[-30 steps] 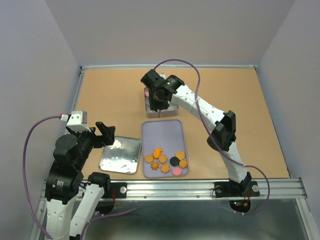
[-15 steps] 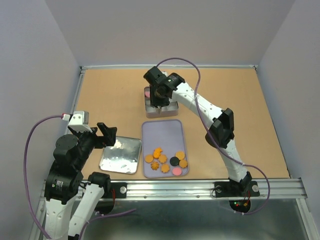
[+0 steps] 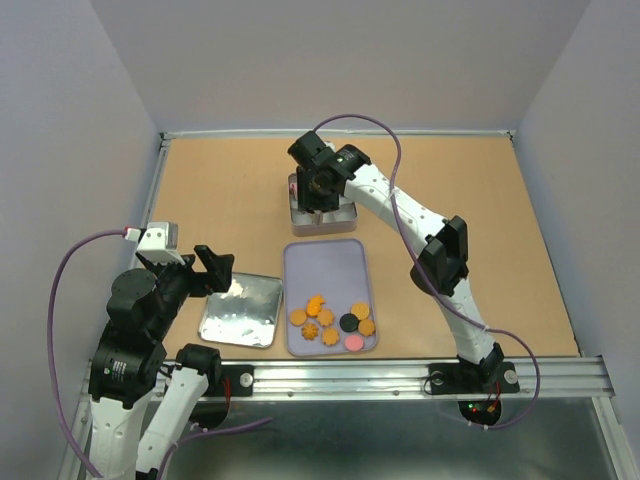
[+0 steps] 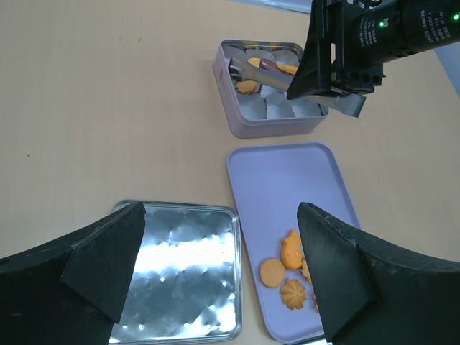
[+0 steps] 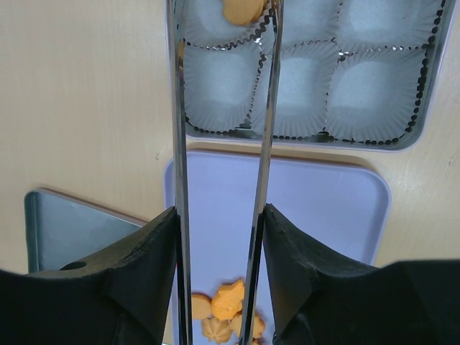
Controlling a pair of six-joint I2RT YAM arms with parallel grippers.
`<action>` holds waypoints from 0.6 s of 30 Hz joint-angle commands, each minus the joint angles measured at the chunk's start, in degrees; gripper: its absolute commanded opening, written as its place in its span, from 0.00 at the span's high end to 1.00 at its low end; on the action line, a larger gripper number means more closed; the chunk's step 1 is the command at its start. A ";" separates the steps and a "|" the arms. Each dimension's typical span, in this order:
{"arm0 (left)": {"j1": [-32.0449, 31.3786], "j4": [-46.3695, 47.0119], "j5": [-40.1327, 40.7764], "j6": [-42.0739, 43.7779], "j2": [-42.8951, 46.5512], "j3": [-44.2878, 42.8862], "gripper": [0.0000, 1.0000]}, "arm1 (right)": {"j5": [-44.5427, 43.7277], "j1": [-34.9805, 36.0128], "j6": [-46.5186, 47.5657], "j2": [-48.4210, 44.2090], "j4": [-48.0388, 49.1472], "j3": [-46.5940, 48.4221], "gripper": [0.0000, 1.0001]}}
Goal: Pack the cookies
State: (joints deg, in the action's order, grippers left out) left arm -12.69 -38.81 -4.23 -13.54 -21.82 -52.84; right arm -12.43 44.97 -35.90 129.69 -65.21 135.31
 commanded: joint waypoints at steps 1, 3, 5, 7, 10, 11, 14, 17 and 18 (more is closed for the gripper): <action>-0.23 2.95 0.54 0.53 0.29 0.90 0.01 | 0.30 0.12 0.22 -4.26 2.37 2.86 0.47; -0.23 2.86 0.63 0.44 0.29 0.90 0.01 | 0.03 0.03 0.13 -5.49 2.19 1.81 0.46; -0.23 3.03 1.06 0.36 0.47 0.98 0.01 | 0.03 0.03 0.13 -7.34 2.28 0.23 0.46; -0.23 3.04 1.24 0.27 0.47 0.98 0.01 | 0.29 0.03 0.13 -8.66 2.37 -0.92 0.46; -0.23 3.12 1.50 0.27 0.73 1.07 0.01 | 1.61 0.12 0.22 -10.94 2.37 -2.67 0.47; -0.23 3.12 1.68 0.18 0.82 0.98 0.01 | 1.96 0.03 0.22 -11.99 2.28 -3.29 0.47; -0.23 3.12 1.85 0.18 0.82 1.07 0.01 | 2.76 0.38 0.31 -14.19 2.11 -4.87 0.47; -0.23 3.12 1.86 0.01 0.82 1.07 0.01 | 2.23 1.17 -0.05 -18.58 1.93 -9.78 0.47; -0.23 3.12 1.94 0.09 0.82 0.98 0.01 | 1.80 2.04 -0.31 -21.55 1.93 -13.10 0.47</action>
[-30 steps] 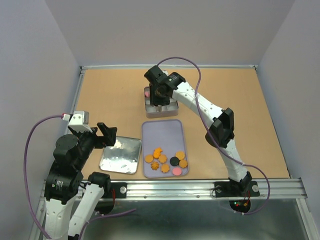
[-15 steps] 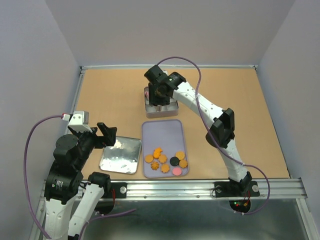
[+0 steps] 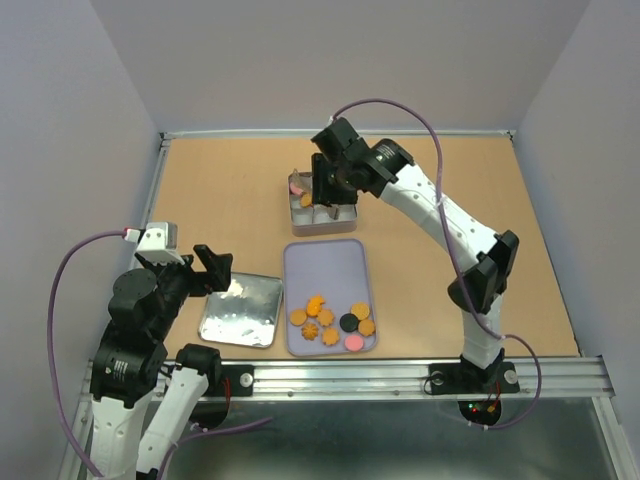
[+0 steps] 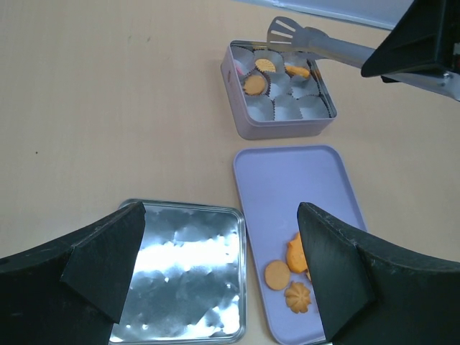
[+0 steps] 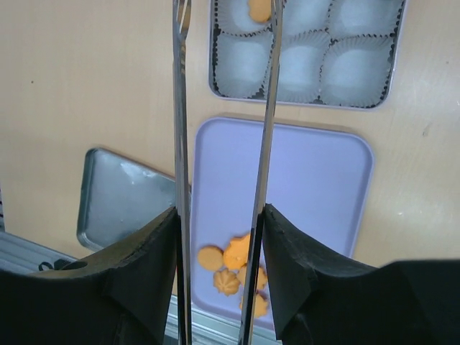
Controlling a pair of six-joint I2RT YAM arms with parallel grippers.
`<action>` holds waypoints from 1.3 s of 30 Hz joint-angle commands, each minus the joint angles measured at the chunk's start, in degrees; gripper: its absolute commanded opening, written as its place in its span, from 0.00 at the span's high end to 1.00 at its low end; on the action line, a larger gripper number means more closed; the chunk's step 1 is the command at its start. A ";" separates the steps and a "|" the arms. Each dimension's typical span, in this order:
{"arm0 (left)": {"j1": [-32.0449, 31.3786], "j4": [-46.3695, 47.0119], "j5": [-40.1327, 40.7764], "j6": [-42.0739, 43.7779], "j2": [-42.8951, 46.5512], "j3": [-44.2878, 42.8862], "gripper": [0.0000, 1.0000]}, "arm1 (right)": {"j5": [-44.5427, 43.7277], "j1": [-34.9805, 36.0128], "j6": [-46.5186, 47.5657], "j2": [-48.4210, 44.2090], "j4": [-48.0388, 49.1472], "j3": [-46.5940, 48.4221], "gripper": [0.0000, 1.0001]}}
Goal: Pack the cookies
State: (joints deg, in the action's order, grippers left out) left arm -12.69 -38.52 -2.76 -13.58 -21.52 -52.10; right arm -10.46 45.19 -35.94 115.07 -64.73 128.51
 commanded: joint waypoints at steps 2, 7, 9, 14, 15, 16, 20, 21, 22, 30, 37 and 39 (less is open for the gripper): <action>-0.23 2.84 0.57 -0.04 0.69 0.24 0.01 | -0.79 3.06 -0.88 -10.02 1.45 -10.45 0.47; -0.23 2.93 0.83 -0.04 0.51 0.42 0.01 | -3.16 8.33 -5.44 -20.11 1.54 -25.02 0.48; -0.23 2.93 0.48 0.05 0.25 0.42 0.01 | -3.34 10.88 -8.78 -23.03 2.06 -29.61 0.48; -0.32 2.84 -0.22 0.31 -0.19 0.33 0.01 | -2.73 17.29 -15.73 -28.93 3.82 -40.16 0.48; -0.32 2.93 -0.22 0.31 -0.10 0.42 0.01 | -2.99 19.74 -18.00 -29.46 4.17 -42.35 0.48; -0.32 2.93 -0.22 0.31 -0.02 0.42 0.01 | -2.99 20.89 -18.98 -29.46 4.35 -43.07 0.48; -0.32 2.84 -0.40 0.31 0.51 0.33 0.01 | -2.90 25.82 -22.59 -28.06 4.88 -44.48 0.48; -0.32 2.84 -0.40 0.31 0.51 0.42 0.01 | -2.99 27.22 -23.55 -27.62 4.88 -44.48 0.48; -0.32 2.84 -0.49 0.31 0.60 0.33 0.01 | -3.25 27.84 -23.91 -27.01 4.88 -44.22 0.48; -0.32 2.57 -0.40 0.14 1.92 0.24 0.01 | -4.48 30.66 -26.98 -23.93 1.37 -42.82 0.48; -0.32 2.49 -0.49 0.05 2.62 0.24 0.01 | -6.42 31.10 -28.83 -22.25 -3.47 -40.09 0.48; -0.32 2.40 -0.49 0.05 2.88 0.24 0.01 | -6.07 31.10 -29.18 -21.64 -3.91 -39.83 0.48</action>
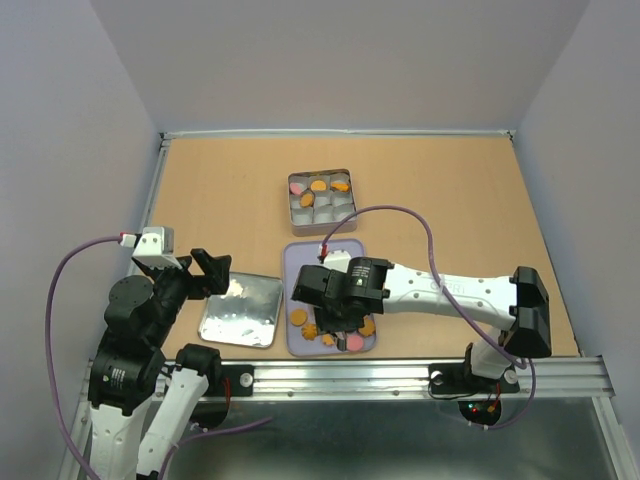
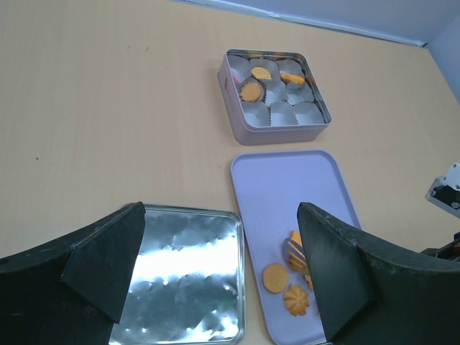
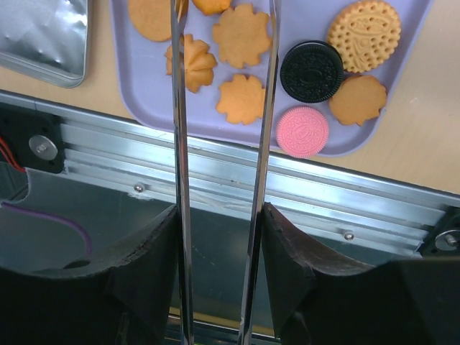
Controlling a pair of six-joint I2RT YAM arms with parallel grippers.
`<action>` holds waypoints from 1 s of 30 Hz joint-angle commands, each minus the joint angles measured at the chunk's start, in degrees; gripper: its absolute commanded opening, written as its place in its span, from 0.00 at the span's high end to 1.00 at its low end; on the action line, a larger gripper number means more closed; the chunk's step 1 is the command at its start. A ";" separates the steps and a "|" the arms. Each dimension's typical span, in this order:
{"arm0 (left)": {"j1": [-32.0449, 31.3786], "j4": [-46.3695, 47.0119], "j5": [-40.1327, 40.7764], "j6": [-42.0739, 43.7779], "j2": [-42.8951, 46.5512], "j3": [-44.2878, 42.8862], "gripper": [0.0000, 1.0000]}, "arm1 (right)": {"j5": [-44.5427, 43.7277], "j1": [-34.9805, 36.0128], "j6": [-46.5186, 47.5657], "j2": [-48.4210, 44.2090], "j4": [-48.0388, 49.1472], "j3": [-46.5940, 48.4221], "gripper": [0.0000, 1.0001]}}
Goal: Pack the cookies
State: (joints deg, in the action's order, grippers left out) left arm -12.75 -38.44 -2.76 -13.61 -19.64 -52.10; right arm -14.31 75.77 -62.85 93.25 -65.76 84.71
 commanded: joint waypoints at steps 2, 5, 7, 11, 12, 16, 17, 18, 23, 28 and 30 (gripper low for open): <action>-0.25 2.40 -0.49 0.16 1.27 0.15 0.01 | -1.78 0.61 -2.28 0.70 -2.89 4.15 0.48; -0.25 2.40 -0.49 0.07 1.53 0.24 0.01 | -1.34 0.96 -2.01 2.28 -2.80 5.29 0.48; -0.25 2.40 -0.31 0.16 1.71 0.24 0.01 | -1.08 1.31 -1.66 3.68 -2.71 6.78 0.48; -0.25 2.40 -0.31 0.07 1.97 0.15 0.01 | -0.90 1.49 -0.52 5.97 -2.80 9.59 0.51; -0.25 2.40 -0.22 -0.02 1.97 0.24 0.01 | -0.90 1.49 -0.08 6.32 -2.80 10.04 0.53; -0.25 2.40 -0.14 -0.02 2.15 0.15 0.01 | -1.42 1.58 0.36 7.47 -3.24 11.97 0.62; -0.25 2.40 0.04 -0.02 2.24 0.24 0.01 | -1.78 1.49 0.36 7.47 -3.41 12.23 0.64; -0.25 2.31 0.04 -0.10 2.32 0.24 0.01 | -2.30 1.49 0.27 7.21 -3.67 12.50 0.66; -0.34 2.49 0.13 -0.02 2.15 0.33 0.01 | -8.36 1.14 1.58 7.99 -7.36 18.72 0.68; -0.34 2.49 0.22 -0.10 2.06 0.33 0.01 | -13.90 -1.67 3.69 8.96 -10.97 27.24 0.64; -0.34 2.40 0.30 -0.19 2.06 0.33 0.01 | -14.70 -4.82 5.97 9.05 -11.06 29.71 0.64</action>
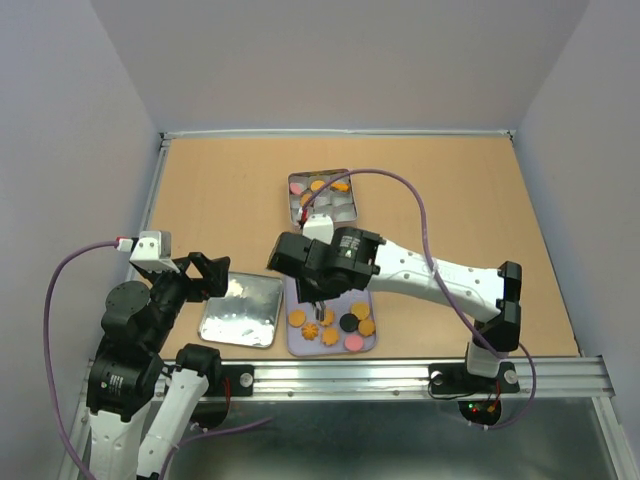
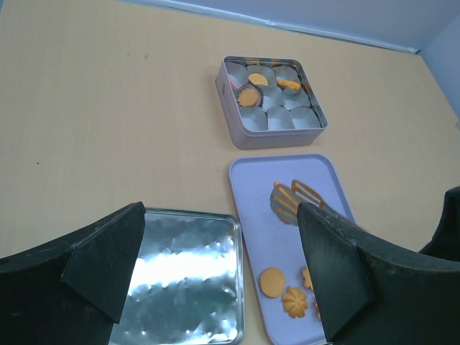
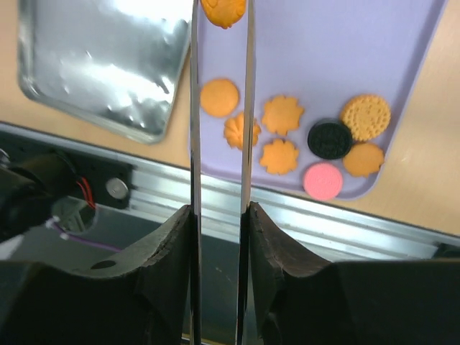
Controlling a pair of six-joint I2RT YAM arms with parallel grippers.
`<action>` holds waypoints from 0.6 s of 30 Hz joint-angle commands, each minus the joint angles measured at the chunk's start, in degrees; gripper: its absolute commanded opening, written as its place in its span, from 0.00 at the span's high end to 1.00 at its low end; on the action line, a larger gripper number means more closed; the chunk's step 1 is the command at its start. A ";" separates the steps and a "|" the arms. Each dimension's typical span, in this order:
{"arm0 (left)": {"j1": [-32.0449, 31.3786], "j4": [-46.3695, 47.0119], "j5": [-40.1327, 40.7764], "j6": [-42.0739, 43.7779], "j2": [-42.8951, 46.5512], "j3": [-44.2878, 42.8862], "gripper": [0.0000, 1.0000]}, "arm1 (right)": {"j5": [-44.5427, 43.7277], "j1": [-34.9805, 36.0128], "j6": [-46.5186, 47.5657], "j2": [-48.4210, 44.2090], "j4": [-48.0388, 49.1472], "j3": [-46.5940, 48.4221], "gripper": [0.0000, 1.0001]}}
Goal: Pack the cookies
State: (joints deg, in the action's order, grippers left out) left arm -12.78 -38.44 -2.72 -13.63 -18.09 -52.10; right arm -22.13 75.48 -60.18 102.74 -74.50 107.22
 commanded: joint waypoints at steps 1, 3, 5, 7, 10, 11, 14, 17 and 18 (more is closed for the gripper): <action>-0.32 2.40 0.26 -0.17 0.51 0.15 0.01 | -6.96 -5.77 4.27 -0.35 -2.32 8.35 0.64; -0.32 2.40 0.35 -0.17 0.51 0.24 0.01 | -7.14 -9.80 7.69 0.88 -2.32 12.56 0.64; -0.32 2.40 0.35 -0.26 0.51 0.24 0.01 | -6.96 -12.45 10.42 2.20 -2.23 15.90 0.64; -0.32 2.31 0.35 -0.26 0.42 0.24 0.01 | -6.70 -16.13 14.02 4.92 -2.23 20.73 0.64; -0.32 2.31 0.44 -0.26 0.16 0.24 0.01 | -5.56 -20.79 17.72 8.96 -1.97 26.10 0.64; -0.32 2.31 0.61 -0.26 0.07 0.24 0.01 | -4.51 -21.77 18.51 9.84 -1.79 27.15 0.64; -0.32 2.22 0.79 -0.43 -0.02 0.15 0.01 | -2.22 -25.46 20.63 12.31 -0.21 29.10 0.64; -0.32 2.22 0.96 -0.35 0.07 0.15 0.01 | 1.03 -28.72 21.60 13.71 2.77 28.05 0.64; -0.32 2.22 1.05 -0.52 0.16 0.24 0.01 | 1.82 -29.42 21.95 14.15 4.00 28.04 0.64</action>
State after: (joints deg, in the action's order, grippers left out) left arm -12.80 -38.44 -2.44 -14.00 -18.09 -52.10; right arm -23.40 48.29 -41.58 116.77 -75.20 132.75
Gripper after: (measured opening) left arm 0.985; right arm 0.390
